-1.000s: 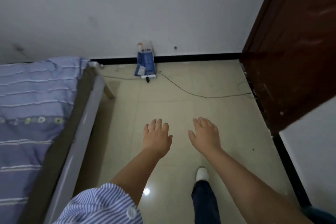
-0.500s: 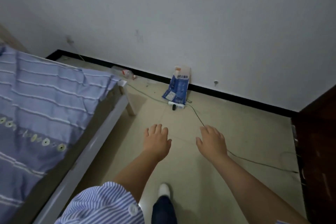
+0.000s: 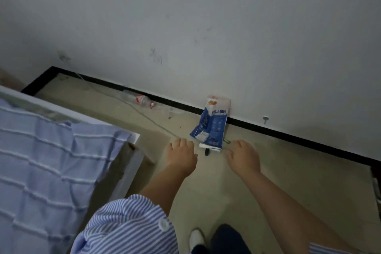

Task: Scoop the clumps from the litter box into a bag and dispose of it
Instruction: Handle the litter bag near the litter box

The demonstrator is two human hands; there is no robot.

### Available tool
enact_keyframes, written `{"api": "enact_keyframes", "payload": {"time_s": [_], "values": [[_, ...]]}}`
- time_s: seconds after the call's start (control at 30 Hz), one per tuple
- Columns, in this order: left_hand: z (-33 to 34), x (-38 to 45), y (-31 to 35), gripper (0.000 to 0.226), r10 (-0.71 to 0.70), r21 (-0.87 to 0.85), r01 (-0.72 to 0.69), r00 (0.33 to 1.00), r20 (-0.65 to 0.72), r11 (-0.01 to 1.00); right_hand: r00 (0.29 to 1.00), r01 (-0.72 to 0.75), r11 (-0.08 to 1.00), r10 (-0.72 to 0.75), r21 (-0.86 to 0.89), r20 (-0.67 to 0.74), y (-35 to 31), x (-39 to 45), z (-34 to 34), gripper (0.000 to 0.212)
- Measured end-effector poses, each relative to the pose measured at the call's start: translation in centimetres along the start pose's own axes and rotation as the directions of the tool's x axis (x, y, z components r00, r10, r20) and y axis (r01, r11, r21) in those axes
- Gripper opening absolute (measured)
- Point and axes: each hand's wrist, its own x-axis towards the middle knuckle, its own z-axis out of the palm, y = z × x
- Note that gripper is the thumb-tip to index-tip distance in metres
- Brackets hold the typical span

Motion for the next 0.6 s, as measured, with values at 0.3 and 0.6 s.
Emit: {"api": "enact_keyframes", "payload": {"time_s": [0.3, 0.6], "values": [[-3.8, 23.6, 0.3, 0.040, 0.070, 0.019, -0.070, 0.997, 0.020, 0.997, 1.000, -0.021, 0.999, 0.021, 0.025, 0.006, 2.8, 22.6, 0.9, 0.028], [-0.9, 44.1, -1.2, 0.035, 0.066, -0.046, -0.064, 0.996, 0.061, 0.997, 0.988, -0.014, 1.000, 0.014, -0.001, 0.152, 3.0, 43.5, 7.1, 0.036]]}}
